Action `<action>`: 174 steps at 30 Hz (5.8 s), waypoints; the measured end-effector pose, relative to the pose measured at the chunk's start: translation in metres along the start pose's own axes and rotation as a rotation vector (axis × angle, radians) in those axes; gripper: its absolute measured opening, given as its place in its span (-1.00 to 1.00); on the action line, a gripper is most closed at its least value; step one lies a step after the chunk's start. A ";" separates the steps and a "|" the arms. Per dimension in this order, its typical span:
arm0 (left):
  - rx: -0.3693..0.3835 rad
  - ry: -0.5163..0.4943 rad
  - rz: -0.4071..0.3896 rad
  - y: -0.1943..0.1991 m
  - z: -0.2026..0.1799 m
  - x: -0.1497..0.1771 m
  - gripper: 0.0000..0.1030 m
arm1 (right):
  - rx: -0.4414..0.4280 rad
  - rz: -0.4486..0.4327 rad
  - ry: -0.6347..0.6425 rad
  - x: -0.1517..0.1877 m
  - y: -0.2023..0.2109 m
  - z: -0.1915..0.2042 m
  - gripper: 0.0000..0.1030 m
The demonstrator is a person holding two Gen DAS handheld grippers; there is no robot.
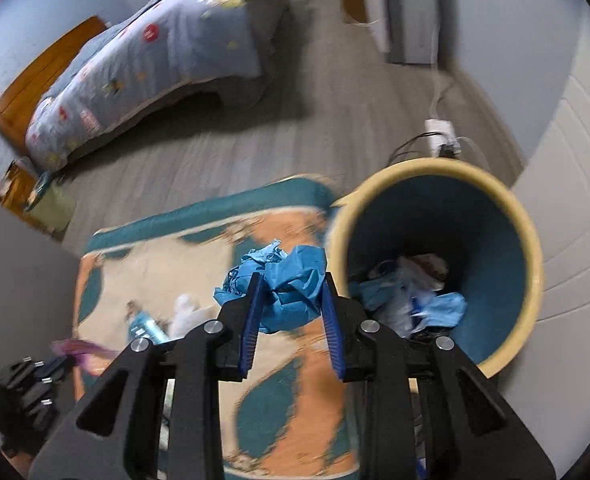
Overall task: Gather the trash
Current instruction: 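Drop the blue glove into the bin with right tool while left tool drops wrapper, then move both tools back over the cushion, then grasp the blue blister pack with left tool while right tool grasps white tissue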
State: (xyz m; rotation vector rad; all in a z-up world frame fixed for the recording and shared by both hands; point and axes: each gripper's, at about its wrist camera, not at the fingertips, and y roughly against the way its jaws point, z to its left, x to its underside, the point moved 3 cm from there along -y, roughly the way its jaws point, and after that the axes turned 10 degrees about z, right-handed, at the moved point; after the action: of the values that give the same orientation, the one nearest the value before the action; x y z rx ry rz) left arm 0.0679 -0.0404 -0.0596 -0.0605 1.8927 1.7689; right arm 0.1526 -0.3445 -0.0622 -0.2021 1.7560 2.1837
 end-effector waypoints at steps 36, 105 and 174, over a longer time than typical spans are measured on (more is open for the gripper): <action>0.144 -0.298 0.163 -0.109 -0.224 -0.110 -0.87 | 0.147 -0.005 -0.211 -0.004 -0.021 -0.140 -0.45; -0.191 0.204 0.052 -0.037 0.087 0.016 0.90 | 0.023 0.248 0.214 0.055 -0.128 0.139 0.61; 0.058 0.093 0.192 -0.155 0.055 -0.009 0.21 | -0.015 0.247 0.274 0.027 -0.133 0.114 -0.83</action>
State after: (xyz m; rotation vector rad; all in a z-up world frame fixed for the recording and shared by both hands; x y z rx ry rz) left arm 0.1554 -0.0127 -0.1963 0.0630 2.0750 1.8636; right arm 0.1838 -0.2055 -0.1665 -0.3165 2.0041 2.4410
